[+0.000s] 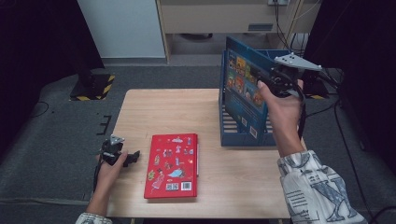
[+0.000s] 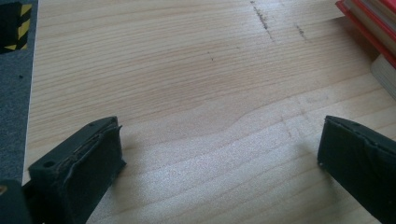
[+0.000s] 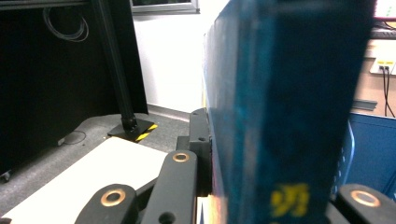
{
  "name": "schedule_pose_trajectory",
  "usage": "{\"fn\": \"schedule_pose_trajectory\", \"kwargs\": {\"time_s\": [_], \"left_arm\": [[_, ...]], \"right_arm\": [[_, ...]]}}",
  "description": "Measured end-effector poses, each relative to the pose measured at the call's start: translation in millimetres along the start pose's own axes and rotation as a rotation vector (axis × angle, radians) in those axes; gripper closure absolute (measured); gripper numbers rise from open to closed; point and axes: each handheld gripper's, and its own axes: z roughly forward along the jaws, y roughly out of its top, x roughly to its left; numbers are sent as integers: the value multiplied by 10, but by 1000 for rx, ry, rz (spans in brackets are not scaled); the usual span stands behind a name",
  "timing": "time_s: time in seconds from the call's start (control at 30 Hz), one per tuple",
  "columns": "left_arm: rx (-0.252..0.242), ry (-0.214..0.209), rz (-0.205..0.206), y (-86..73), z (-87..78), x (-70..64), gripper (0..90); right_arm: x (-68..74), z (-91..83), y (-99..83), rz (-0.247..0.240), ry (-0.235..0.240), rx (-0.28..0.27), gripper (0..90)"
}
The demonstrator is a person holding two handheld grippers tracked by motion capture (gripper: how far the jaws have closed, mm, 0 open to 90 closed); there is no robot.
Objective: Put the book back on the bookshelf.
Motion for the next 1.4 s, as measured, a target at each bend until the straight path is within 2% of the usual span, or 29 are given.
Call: {"fn": "schedule_pose_trajectory", "kwargs": {"time_s": [0.23, 0.6, 0.8, 0.97, 1.4], "left_arm": [[0, 0, 1, 0, 0, 0, 0], [-1, -2, 4, 1, 2, -2, 0], [0, -3, 6, 2, 2, -3, 0], [0, -5, 7, 4, 5, -7, 0], [-1, -7, 8, 6, 7, -12, 0]], "right_arm": [[-15, 179, -1, -1, -45, 10, 822], [-138, 450, -47, 43, -111, 8, 822], [-171, 514, -41, 60, -130, -4, 822], [-147, 538, -44, 39, -149, -10, 822], [-123, 579, -45, 51, -149, -28, 822]]}}
